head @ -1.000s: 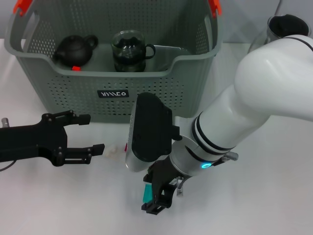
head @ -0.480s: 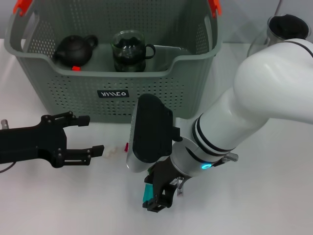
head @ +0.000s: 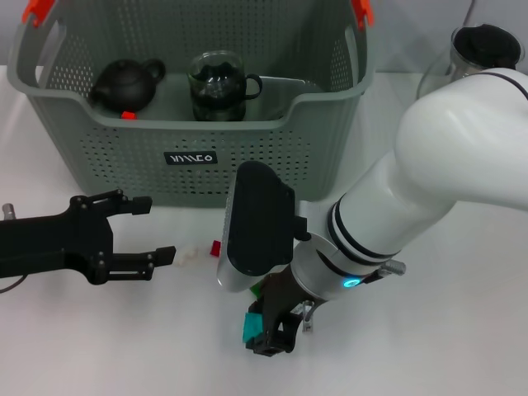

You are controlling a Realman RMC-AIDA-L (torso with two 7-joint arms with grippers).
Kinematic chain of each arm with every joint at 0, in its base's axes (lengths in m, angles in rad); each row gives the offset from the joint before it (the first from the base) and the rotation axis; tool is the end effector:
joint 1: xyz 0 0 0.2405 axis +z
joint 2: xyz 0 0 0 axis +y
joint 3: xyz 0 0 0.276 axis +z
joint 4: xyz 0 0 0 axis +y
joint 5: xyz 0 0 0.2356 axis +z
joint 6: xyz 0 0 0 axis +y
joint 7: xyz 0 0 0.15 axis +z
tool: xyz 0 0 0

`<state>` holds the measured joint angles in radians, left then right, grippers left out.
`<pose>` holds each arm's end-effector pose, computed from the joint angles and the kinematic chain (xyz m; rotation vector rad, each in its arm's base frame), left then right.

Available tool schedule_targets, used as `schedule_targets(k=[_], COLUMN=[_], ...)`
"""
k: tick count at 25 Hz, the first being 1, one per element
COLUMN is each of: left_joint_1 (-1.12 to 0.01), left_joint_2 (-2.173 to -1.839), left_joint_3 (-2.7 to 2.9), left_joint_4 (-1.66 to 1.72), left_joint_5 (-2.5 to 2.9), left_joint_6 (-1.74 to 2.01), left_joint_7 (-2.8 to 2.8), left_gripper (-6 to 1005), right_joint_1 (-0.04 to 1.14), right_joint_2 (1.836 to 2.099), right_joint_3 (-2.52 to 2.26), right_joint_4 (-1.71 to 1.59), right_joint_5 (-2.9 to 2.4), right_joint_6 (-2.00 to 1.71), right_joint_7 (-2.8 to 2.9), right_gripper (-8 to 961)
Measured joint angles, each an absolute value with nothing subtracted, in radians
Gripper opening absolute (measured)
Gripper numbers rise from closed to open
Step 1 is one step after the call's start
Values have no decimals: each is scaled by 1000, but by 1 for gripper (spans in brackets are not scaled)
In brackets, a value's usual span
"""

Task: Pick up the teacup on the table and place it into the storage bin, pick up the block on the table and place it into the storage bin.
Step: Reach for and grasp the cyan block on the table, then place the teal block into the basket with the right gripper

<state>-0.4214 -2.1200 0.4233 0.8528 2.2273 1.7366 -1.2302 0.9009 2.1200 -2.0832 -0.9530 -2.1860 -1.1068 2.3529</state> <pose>-0.3355 0.3122 0.0247 -2.6822 -0.5025 -0.5635 0.1136 0.3403 -0.1939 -3.0766 0.0847 -0.6059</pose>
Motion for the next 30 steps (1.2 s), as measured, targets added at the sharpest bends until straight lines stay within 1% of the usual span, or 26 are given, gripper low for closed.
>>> schedule_targets(k=[7,9,14,18,24,25,26,30], left_joint_1=[-419,-419,-417,-408,-393,-393,-392,-391], left_joint_2=[-2120,-2120,-2119,-2119,-2124,-2124,-2125,-2125], left_joint_3=[423,423,423,422,422,422,422,422], left_joint_4=[853,853,854,857,855,855,855,854], left_joint_5=[2227,2227,2228,2247,2265,2265,2266,2266], left_joint_6=[1736,1736,1741,1742,1738,1738,1737,1737], left_joint_7=[-1230,-1230,-1229,-1227,-1202,-1202,-1202,-1193], left_gripper=[886,886,886,886,885,885,885,885], right_joint_1=[884,880,869,827,715,688,688,672], right_joint_2=[2116,2114,2106,2100,2097,2098,2098,2099], right_joint_3=[-2083,-2082,-2044,-1960,-1791,-1740,-1740,-1611], right_joint_4=[-993,-1004,-1026,-1085,-1268,-1348,-1348,-1519], right_joint_5=[-2185,-2185,-2187,-2191,-2227,-2245,-2245,-2245], right_joint_6=[-1117,-1120,-1139,-1183,-1271,-1312,-1312,-1399], right_joint_7=[2357,2356,2360,2354,2339,2345,2345,2352], right_gripper=[436,426,441,452,470,473,476,488])
